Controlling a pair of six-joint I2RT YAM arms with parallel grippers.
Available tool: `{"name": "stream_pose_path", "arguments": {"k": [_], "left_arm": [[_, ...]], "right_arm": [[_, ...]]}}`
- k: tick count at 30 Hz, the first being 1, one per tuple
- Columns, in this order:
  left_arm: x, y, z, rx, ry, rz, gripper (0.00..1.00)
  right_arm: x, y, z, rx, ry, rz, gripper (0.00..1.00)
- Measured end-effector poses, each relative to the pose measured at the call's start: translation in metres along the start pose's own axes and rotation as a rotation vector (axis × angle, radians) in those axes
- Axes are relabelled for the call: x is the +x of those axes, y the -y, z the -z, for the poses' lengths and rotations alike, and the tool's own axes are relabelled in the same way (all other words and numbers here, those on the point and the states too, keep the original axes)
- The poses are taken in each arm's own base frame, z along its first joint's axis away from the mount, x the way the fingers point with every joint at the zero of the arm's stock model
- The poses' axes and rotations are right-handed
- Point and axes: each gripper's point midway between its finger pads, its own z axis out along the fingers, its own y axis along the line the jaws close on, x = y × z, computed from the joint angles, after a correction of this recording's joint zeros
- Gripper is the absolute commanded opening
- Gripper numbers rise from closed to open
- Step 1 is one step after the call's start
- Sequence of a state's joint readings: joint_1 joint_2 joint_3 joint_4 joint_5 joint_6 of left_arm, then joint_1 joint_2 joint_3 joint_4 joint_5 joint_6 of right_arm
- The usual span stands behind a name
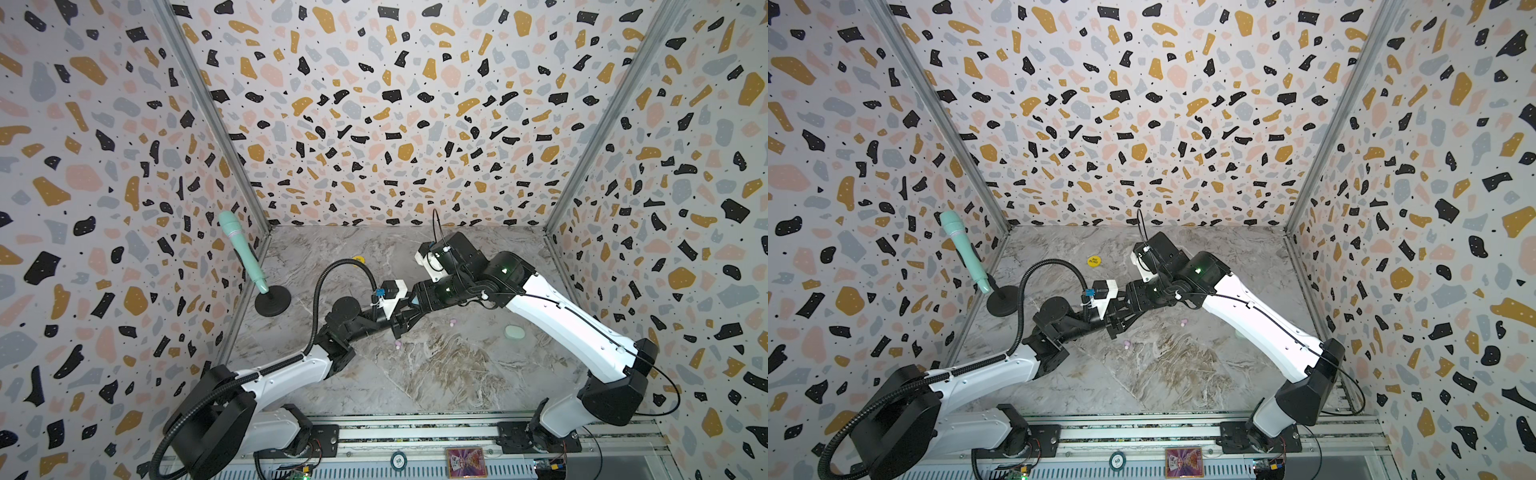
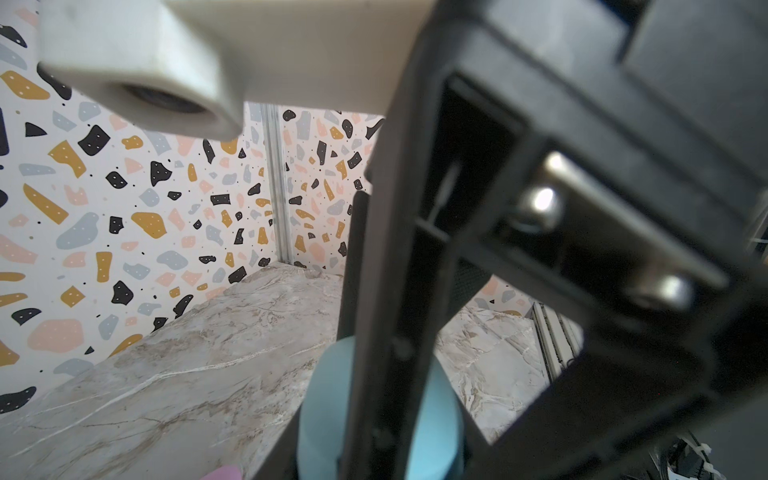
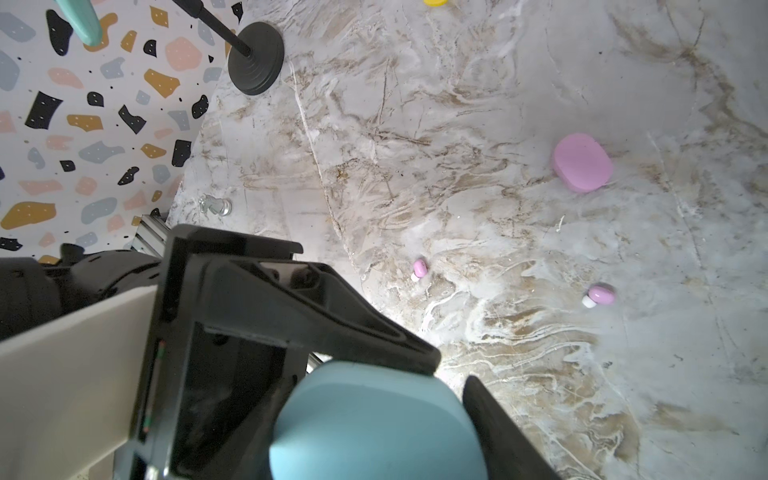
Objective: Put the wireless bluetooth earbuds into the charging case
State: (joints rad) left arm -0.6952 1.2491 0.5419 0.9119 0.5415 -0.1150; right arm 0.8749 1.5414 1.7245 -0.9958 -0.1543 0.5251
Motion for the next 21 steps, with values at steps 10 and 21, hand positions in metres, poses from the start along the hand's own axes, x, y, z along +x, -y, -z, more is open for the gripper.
{"name": "stream_pose_path", "arguments": {"k": [10,21], "left_arm": [[-0.004,-0.014,0.013,-0.128,-0.024,0.034,1.00],[0.043,-0.071,0.080,-0.629,-0.203,0.148,1.00]], "right_arm": [[0.005,0.046,0.005,0.074,0.044,-0.070,0.48],[0.054,0.194,-0.012,0.315,0.053,-0.264,0.47]]}}
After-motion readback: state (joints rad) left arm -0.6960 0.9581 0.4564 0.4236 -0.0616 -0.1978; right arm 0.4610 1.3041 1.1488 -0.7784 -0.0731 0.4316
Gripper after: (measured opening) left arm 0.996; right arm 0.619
